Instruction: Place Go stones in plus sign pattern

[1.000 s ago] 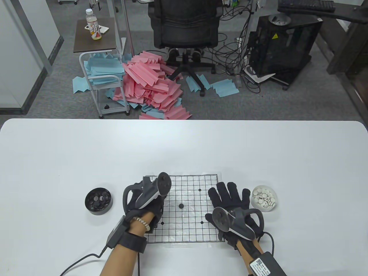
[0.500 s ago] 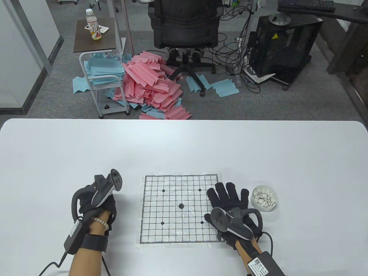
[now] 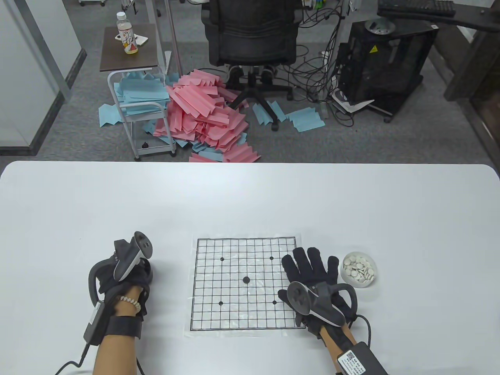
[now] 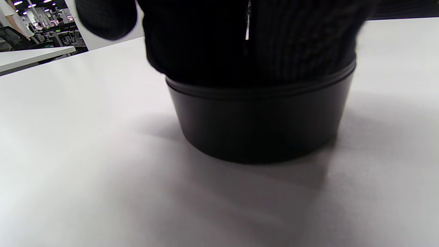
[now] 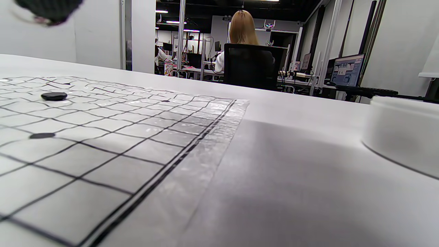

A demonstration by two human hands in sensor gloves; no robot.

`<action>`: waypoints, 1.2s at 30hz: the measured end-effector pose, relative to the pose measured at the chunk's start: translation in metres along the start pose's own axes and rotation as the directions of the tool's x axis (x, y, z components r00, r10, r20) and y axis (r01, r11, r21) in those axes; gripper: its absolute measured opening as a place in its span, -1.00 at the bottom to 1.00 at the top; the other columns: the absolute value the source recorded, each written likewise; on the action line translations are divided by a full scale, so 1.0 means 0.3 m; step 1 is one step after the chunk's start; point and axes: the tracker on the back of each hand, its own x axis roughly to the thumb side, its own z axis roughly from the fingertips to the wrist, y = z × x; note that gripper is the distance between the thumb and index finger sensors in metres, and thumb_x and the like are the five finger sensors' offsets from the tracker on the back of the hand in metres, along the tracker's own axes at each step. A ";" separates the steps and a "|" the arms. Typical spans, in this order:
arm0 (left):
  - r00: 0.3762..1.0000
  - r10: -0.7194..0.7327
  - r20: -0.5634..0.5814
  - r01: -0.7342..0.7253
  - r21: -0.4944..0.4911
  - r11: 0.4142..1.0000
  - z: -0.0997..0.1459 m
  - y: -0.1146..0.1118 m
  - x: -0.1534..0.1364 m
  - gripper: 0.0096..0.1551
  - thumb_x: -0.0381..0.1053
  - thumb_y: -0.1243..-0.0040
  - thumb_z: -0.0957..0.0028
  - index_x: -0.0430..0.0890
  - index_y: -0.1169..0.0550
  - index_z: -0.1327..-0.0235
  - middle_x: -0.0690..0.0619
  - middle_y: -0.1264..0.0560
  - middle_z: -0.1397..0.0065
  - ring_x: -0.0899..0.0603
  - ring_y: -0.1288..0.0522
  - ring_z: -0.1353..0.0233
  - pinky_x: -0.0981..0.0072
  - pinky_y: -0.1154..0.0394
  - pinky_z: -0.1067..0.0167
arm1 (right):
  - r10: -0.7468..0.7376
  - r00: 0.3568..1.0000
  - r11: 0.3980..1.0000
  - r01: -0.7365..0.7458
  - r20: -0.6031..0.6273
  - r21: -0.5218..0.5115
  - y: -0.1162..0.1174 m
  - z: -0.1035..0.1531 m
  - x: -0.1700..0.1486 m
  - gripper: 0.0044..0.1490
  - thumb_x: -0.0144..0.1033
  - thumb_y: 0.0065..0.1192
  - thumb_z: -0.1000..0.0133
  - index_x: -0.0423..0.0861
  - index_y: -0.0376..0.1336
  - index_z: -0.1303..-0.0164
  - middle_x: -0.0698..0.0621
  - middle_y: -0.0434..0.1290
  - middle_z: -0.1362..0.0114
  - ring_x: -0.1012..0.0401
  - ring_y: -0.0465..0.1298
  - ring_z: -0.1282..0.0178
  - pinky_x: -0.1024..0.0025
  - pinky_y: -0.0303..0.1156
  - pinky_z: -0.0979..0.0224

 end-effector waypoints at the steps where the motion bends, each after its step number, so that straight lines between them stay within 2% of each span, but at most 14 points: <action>1: 1.000 0.003 -0.003 -0.003 0.000 1.000 -0.003 -0.001 0.000 -0.41 0.12 -0.46 0.23 0.20 -0.66 -0.17 0.09 -0.66 -0.34 -0.13 -0.59 -0.11 -0.19 -0.36 -0.29 | 0.002 1.000 1.000 -0.002 0.000 0.002 0.001 -0.001 0.001 0.09 0.33 0.19 0.07 0.25 -0.12 -0.63 0.05 -0.12 -0.79 -0.12 -0.09 -0.82 -0.46 -0.19 -0.62; 6: 0.995 -0.093 -0.022 0.094 0.076 0.993 -0.007 -0.006 0.022 -0.45 0.11 -0.51 0.27 0.19 -0.71 -0.08 0.13 -0.71 -0.25 -0.09 -0.64 -0.03 -0.17 -0.41 -0.26 | 0.003 1.000 1.000 -0.003 0.010 -0.019 -0.003 0.001 0.010 0.08 0.32 0.20 0.08 0.25 -0.10 -0.63 0.06 -0.10 -0.78 -0.11 -0.07 -0.82 -0.45 -0.17 -0.62; 11: 0.996 -0.088 -0.020 0.090 0.109 0.990 -0.009 -0.011 0.022 -0.49 0.11 -0.51 0.29 0.19 -0.74 0.00 0.15 -0.74 -0.16 -0.08 -0.65 0.00 -0.17 -0.42 -0.26 | 0.001 1.000 1.000 -0.001 0.012 -0.028 -0.004 0.001 0.012 0.07 0.32 0.20 0.07 0.25 -0.10 -0.63 0.07 -0.09 -0.78 -0.11 -0.06 -0.83 -0.46 -0.17 -0.62; 14: 0.997 -0.073 -0.011 0.074 0.168 0.983 0.000 -0.014 0.015 -0.58 0.09 -0.53 0.30 0.21 -0.77 0.12 0.17 -0.76 -0.10 -0.08 -0.65 0.01 -0.17 -0.41 -0.26 | 0.003 1.000 1.000 -0.003 0.012 -0.023 -0.004 0.000 0.013 0.07 0.32 0.20 0.07 0.25 -0.10 -0.63 0.07 -0.09 -0.78 -0.11 -0.06 -0.83 -0.46 -0.17 -0.62; 20: 0.998 -0.062 0.029 0.055 0.200 0.978 0.016 -0.003 0.012 -0.60 0.06 -0.50 0.26 0.20 -0.78 0.11 0.15 -0.76 -0.10 -0.10 -0.66 0.00 -0.18 -0.41 -0.27 | 0.002 1.000 1.000 -0.002 0.016 -0.027 -0.005 0.000 0.016 0.06 0.31 0.21 0.07 0.25 -0.09 -0.62 0.07 -0.09 -0.78 -0.11 -0.06 -0.83 -0.46 -0.16 -0.63; 24: 0.996 -0.086 0.037 0.074 0.252 0.965 0.049 0.039 0.034 -0.59 0.03 -0.44 0.21 0.17 -0.76 0.06 0.13 -0.75 -0.13 -0.12 -0.65 -0.01 -0.20 -0.39 -0.27 | 0.006 1.000 1.000 -0.005 0.016 -0.026 -0.004 -0.001 0.017 0.06 0.31 0.21 0.08 0.25 -0.09 -0.62 0.07 -0.08 -0.78 -0.10 -0.05 -0.83 -0.45 -0.16 -0.63; 30: 0.973 -0.131 0.189 0.062 0.332 0.941 0.138 0.107 0.150 -0.59 0.05 -0.45 0.24 0.17 -0.76 0.08 0.14 -0.76 -0.09 -0.11 -0.67 0.03 -0.19 -0.43 -0.23 | 0.005 1.000 1.000 -0.005 0.015 -0.027 -0.003 0.000 0.014 0.06 0.31 0.21 0.07 0.25 -0.09 -0.62 0.07 -0.09 -0.78 -0.11 -0.05 -0.83 -0.46 -0.16 -0.62; 36: 0.919 -0.096 0.382 -0.036 0.324 0.945 0.223 0.107 0.308 -0.59 0.06 -0.47 0.28 0.16 -0.78 0.13 0.14 -0.78 -0.04 -0.10 -0.69 0.07 -0.19 -0.46 -0.18 | 0.006 1.000 1.000 -0.006 0.013 -0.026 -0.002 0.002 0.007 0.07 0.31 0.21 0.07 0.25 -0.09 -0.62 0.07 -0.08 -0.78 -0.11 -0.05 -0.83 -0.46 -0.16 -0.62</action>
